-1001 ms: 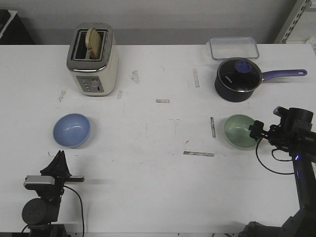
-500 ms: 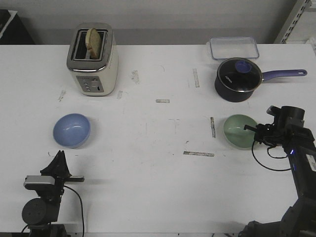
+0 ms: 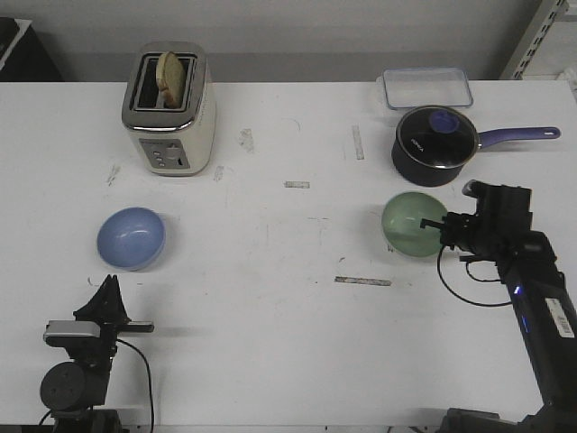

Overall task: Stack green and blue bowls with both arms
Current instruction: 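Slide the green bowl with the right gripper toward the table center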

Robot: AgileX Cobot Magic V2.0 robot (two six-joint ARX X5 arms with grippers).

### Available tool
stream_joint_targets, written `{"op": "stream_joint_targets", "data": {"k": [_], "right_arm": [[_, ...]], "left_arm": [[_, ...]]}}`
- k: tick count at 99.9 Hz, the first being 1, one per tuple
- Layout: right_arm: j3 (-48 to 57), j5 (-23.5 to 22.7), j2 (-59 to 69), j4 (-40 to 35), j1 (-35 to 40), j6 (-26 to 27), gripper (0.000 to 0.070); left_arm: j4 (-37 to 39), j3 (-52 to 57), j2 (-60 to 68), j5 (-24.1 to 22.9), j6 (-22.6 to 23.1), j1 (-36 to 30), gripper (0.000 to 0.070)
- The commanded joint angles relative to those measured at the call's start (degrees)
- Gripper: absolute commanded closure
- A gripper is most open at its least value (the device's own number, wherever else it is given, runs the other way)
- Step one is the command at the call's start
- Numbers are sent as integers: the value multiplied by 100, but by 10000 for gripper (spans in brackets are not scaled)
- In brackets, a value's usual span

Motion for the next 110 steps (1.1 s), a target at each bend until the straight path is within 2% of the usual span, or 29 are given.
{"op": "stream_joint_targets", "data": {"k": [1,18,33,52,67,77,110], "right_arm": [[85,-22,87,26,361,398,700],[83,37,129,284,1497,931,700],[81,442,297,363,2533,1569,700],[81,601,664,800,3390,1897,700],[83,640,881,1145,3657,2190,700],[83,824,994,1176,3716,2310,700],[83,887,1158,1215,3779,2312,700]], "left_arm": [[63,-127,-11,-13,50,2,699],[63,-127,-11,-11,50,2,699],[63,-127,-11,-11,50,2,699],[63,-127,-11,-11,50,2,699],[63,-127,-11,-11,50,2,699],[63,-127,-11,-11,50,2,699],[63,-127,-11,-11,50,2,699]]}}
